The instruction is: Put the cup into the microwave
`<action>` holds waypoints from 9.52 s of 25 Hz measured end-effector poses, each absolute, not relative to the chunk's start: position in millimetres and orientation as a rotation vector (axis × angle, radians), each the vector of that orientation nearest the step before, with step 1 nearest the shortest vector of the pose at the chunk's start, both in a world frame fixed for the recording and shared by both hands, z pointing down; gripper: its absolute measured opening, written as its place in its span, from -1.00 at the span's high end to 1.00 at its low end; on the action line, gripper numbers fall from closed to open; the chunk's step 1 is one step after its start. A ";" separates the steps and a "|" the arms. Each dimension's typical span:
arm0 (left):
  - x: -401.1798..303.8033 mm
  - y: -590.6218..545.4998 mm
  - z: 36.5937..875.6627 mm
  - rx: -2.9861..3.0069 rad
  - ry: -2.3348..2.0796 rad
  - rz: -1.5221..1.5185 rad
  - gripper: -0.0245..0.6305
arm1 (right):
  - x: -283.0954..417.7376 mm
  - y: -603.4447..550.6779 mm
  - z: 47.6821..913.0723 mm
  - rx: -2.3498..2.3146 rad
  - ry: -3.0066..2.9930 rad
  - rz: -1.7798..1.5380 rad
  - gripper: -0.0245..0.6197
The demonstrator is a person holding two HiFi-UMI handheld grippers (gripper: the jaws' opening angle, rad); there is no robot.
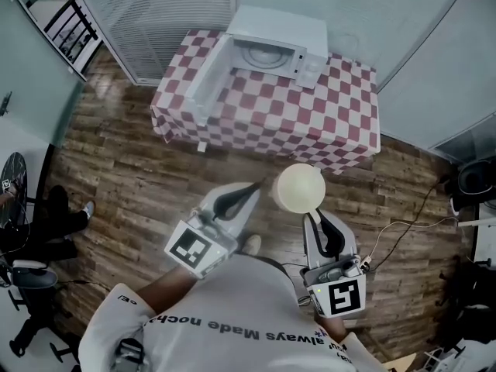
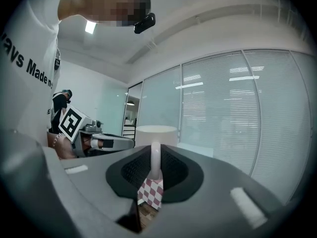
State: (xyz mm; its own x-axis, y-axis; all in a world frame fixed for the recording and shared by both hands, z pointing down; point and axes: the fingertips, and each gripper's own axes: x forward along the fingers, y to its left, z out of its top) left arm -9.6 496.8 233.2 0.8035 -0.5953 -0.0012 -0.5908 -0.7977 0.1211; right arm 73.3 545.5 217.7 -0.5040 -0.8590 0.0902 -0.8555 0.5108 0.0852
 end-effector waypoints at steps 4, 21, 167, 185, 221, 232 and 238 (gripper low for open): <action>-4.4 484.5 238.0 2.861 -0.950 -0.033 0.93 | 77.5 531.0 219.2 1.491 -2.639 -0.023 0.79; -43.7 345.8 239.3 2.841 -0.956 -0.082 0.93 | 38.6 394.2 215.7 1.489 -2.619 -0.039 0.79; 3.9 -118.1 420.7 2.586 -1.007 0.094 0.93 | 97.5 -57.8 402.4 1.426 -2.570 0.189 0.79; -7.6 -142.7 486.0 2.547 -1.098 0.098 0.93 | 86.3 -95.4 478.8 1.512 -2.524 0.211 0.79; 9.2 -238.9 567.4 2.637 -1.183 0.199 0.93 | 68.4 -231.6 572.4 1.618 -2.483 0.221 0.80; 13.7 -264.5 587.2 2.629 -1.201 0.217 0.93 | 64.7 -264.6 587.6 1.630 -2.491 0.206 0.80; 14.2 -276.0 592.3 2.639 -1.209 0.217 0.93 | 64.6 -274.4 592.3 1.632 -2.493 0.183 0.80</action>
